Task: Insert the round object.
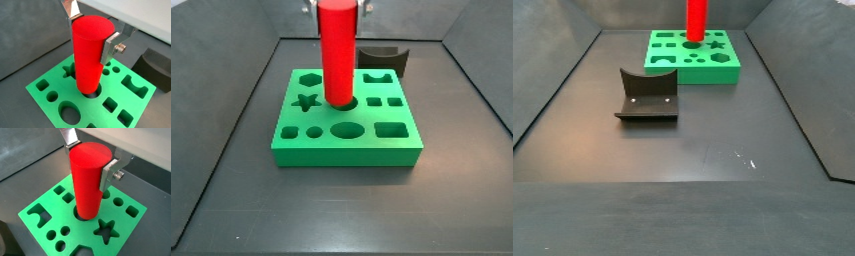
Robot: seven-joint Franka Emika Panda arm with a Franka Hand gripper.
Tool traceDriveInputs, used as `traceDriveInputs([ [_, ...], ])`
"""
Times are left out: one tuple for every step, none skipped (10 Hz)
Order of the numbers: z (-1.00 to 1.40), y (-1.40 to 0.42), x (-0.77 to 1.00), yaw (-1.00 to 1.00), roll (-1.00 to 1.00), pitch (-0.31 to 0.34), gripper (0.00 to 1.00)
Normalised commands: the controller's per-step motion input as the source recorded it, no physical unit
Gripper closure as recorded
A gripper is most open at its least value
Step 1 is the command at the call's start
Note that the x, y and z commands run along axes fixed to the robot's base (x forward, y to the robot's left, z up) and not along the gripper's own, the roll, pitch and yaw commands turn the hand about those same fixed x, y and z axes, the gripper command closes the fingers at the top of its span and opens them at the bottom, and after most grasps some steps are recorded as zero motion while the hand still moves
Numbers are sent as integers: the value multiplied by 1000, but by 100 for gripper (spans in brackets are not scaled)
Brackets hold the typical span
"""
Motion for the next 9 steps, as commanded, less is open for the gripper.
traceDriveInputs([
  [-234,103,94,0,0,0,100],
  [-260,137,140,0,49,0,100],
  [-251,109,194,0,70,1,100],
  [-263,66,220,0,0,0,100],
  [-220,6,149,-106,-84,-19,100],
  [-171,0,169,-126,-156,-43,100],
  [-129,0,131,-120,-144,-53,100],
  [-137,0,0,-80,-73,-47,100],
  [-126,0,-17,-3,-11,-26,100],
])
